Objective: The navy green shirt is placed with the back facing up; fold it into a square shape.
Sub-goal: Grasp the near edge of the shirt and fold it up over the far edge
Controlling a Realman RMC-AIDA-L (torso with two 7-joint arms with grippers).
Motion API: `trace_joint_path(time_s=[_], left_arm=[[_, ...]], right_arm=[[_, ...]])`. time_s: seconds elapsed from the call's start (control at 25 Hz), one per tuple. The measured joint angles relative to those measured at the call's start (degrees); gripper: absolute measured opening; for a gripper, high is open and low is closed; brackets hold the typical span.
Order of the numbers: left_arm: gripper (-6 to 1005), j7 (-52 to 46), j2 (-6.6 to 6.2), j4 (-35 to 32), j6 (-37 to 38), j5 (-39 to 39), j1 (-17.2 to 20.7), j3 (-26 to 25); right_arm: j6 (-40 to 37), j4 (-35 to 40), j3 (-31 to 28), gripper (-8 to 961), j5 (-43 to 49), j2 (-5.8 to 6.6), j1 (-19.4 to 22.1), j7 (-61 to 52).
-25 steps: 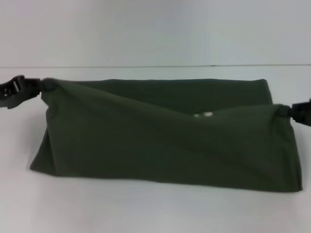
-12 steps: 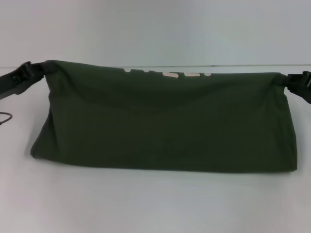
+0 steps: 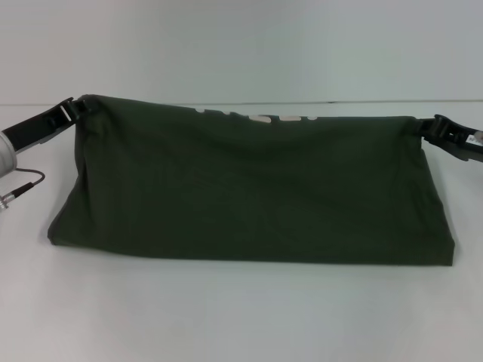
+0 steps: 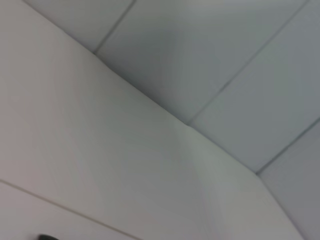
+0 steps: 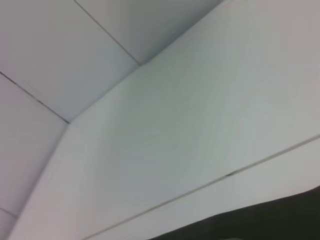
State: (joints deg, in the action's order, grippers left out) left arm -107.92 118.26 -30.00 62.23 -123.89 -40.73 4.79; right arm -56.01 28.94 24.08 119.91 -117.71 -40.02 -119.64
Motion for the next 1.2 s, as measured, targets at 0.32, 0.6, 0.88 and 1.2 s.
trace_joint_path(time_s=[0.32, 0.6, 0.88, 1.2], left_arm=[[114, 3.6, 0.72, 1.7, -7.4, 4.8, -1.2, 4.1], [116, 6.3, 2.40, 2.0, -12.7, 8.5, -1.5, 7.6], [119, 8.1, 3.48, 2.2, -15.5, 10.2, -1.8, 8.6], [121, 10.7, 5.24, 2.9, -21.9, 11.9, -2.8, 10.1]], right_arm=[[5.5, -0.1, 0.8, 53, 0.0, -1.32, -1.8, 1.5], [11.7, -1.0, 3.4, 52, 0.0, -2.12, -3.6, 2.1], [17.5, -3.2, 6.3, 52, -0.9, -2.30, -5.4, 3.1], [21.5, -4.4, 8.5, 68, -2.9, -2.31, -5.4, 3.9]])
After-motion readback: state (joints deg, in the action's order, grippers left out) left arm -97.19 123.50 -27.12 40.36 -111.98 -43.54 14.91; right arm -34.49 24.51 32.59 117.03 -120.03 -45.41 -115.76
